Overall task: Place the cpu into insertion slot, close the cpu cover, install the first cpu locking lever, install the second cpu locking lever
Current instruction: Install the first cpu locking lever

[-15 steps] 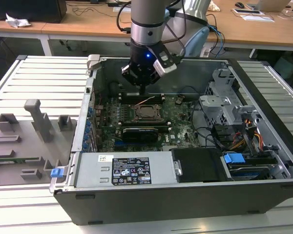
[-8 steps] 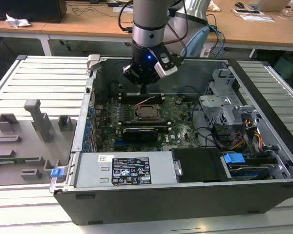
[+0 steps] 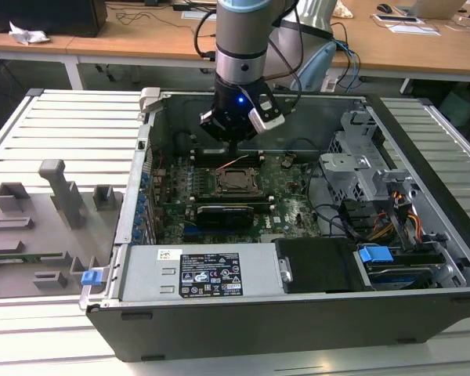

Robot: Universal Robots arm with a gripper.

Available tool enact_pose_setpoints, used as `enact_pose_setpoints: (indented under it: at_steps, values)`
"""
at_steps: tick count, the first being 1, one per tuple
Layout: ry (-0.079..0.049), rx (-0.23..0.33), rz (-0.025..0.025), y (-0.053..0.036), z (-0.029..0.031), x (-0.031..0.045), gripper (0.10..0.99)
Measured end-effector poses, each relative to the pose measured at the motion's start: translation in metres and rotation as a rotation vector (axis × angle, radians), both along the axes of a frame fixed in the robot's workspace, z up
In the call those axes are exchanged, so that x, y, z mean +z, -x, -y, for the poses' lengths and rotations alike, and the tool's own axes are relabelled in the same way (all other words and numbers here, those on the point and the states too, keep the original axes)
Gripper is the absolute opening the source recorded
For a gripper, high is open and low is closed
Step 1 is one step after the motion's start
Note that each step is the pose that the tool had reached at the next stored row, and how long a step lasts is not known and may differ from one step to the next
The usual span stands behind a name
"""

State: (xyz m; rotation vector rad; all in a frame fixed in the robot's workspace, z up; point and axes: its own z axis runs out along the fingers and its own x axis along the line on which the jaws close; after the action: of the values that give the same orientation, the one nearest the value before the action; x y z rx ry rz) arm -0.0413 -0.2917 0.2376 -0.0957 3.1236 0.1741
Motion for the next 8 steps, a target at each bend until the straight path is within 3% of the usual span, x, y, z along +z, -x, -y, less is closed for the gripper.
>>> enact_pose_setpoints:
  at_steps: [8]
  values:
    - [0.001, 0.001, 0.0002, -0.007, -0.0015, -0.0092, 0.106]
